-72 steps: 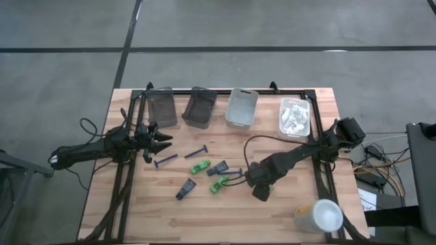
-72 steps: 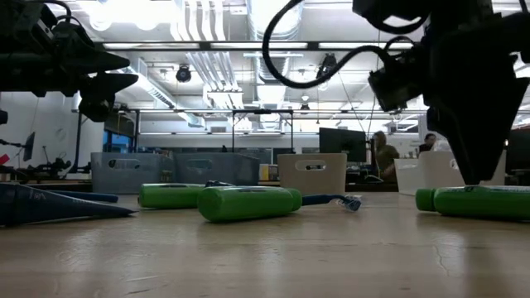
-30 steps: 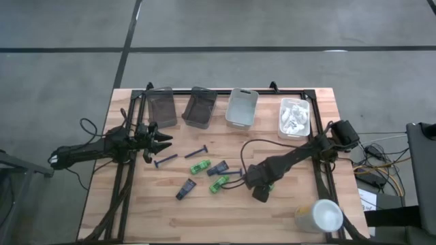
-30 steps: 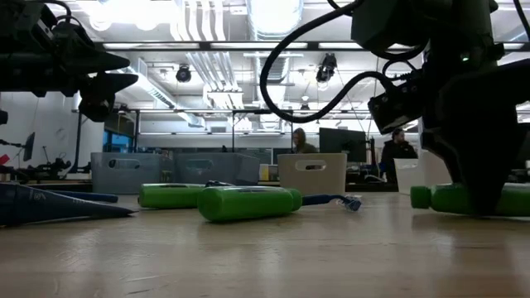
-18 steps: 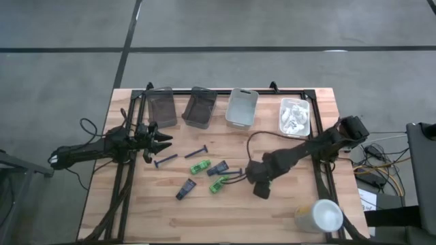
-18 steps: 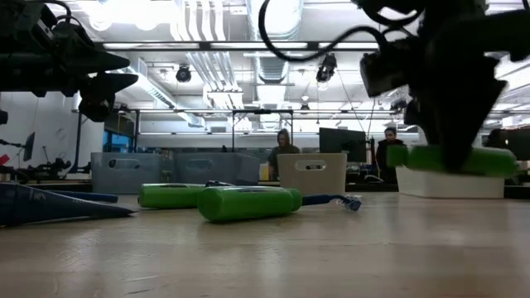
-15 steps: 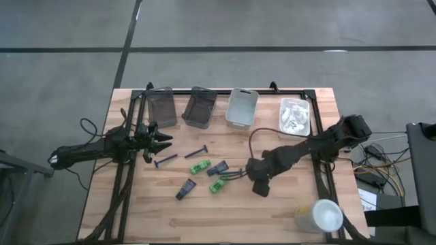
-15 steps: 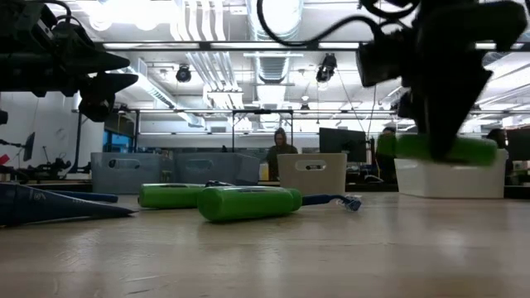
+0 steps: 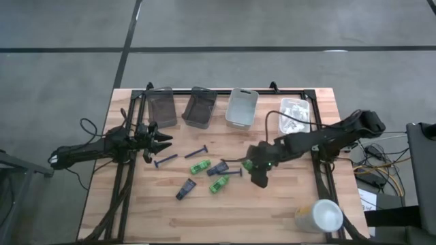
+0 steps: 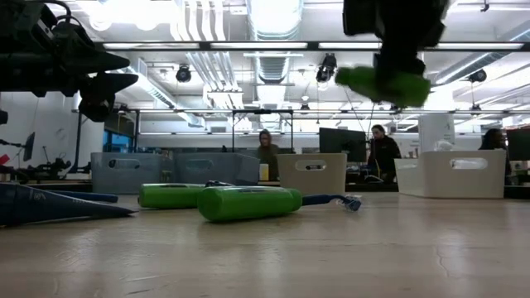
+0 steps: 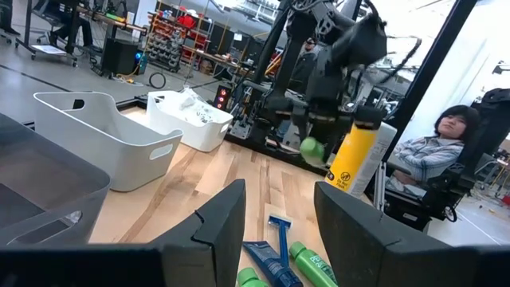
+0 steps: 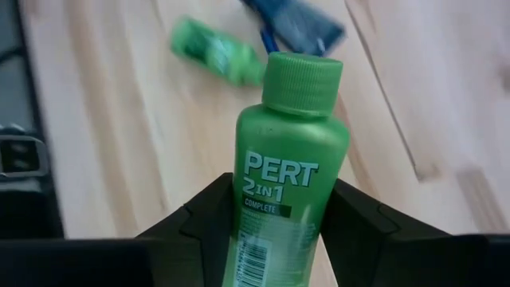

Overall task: Pick & Place Travel size toiletries
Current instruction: Put the green shampoo into the gray bin

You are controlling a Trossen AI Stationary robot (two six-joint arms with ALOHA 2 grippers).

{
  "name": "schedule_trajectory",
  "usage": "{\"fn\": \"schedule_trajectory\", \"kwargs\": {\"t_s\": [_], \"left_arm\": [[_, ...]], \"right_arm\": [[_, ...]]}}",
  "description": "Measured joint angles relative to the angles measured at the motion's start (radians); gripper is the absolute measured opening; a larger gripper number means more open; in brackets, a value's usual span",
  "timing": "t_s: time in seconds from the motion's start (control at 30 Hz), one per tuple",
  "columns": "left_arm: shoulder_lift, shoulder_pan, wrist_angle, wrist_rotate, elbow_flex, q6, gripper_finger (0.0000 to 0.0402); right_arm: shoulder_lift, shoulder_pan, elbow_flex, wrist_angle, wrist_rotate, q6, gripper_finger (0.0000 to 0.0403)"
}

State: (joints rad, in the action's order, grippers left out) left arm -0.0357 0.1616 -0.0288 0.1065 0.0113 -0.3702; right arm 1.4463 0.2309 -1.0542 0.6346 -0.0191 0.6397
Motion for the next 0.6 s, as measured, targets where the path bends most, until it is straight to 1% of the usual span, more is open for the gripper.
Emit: {"fn": "schedule_trajectory", "kwargs": {"t_s": [0.13, 0.27, 0.43, 0.6], "left_arm": [[0.000, 0.000, 0.000, 0.000, 0.000, 0.000, 0.0156], [0.000, 0.000, 0.000, 0.000, 0.000, 0.000, 0.0156], [0.000, 0.000, 0.000, 0.000, 0.000, 0.000, 0.0156], [0.000, 0.000, 0.000, 0.000, 0.000, 0.000, 0.0156]], "right_arm": [[-0.027, -0.017, 0.000, -0.066, -0.003, -0.025, 0.0153], [-0.039, -0.033, 0.000, -0.111, -0.004, -0.055, 0.0162], [-0.043, -0.049, 0.000, -0.121, -0.008, -0.073, 0.0167], [-0.044, -0.064, 0.000, -0.126, -0.009, -0.108, 0.0156]]}}
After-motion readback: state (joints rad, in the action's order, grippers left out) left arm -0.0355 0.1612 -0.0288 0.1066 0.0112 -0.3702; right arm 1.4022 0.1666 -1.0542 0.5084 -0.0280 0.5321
